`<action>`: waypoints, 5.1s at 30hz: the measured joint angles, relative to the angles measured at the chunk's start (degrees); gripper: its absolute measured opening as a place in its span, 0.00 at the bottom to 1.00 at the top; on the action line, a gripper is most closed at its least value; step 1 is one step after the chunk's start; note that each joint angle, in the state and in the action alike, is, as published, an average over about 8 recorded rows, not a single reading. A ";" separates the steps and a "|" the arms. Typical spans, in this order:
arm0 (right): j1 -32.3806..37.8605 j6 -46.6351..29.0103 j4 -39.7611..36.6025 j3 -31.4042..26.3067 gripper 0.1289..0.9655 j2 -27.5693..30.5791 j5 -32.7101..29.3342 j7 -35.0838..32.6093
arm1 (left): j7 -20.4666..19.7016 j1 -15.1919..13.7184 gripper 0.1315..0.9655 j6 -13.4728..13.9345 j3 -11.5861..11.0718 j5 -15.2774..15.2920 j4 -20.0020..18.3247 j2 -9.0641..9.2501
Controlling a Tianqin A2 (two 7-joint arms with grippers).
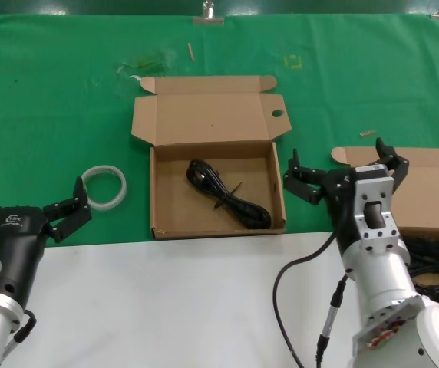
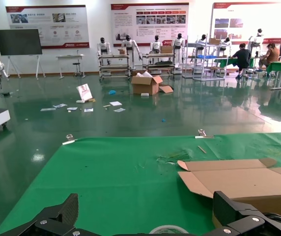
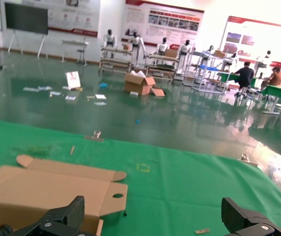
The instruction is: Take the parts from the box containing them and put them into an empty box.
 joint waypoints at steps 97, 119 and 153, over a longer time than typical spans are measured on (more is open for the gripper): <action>-8.12 -16.63 1.86 11.89 1.00 0.00 -21.17 36.40 | 0.02 0.00 1.00 0.00 0.00 -0.01 0.00 0.00; -8.12 -16.63 1.86 11.89 1.00 0.00 -21.17 36.40 | 0.01 0.00 1.00 0.00 0.00 -0.01 0.00 0.00; -8.12 -16.63 1.86 11.89 1.00 0.00 -21.17 36.40 | 0.01 0.00 1.00 0.00 0.00 -0.01 0.00 0.00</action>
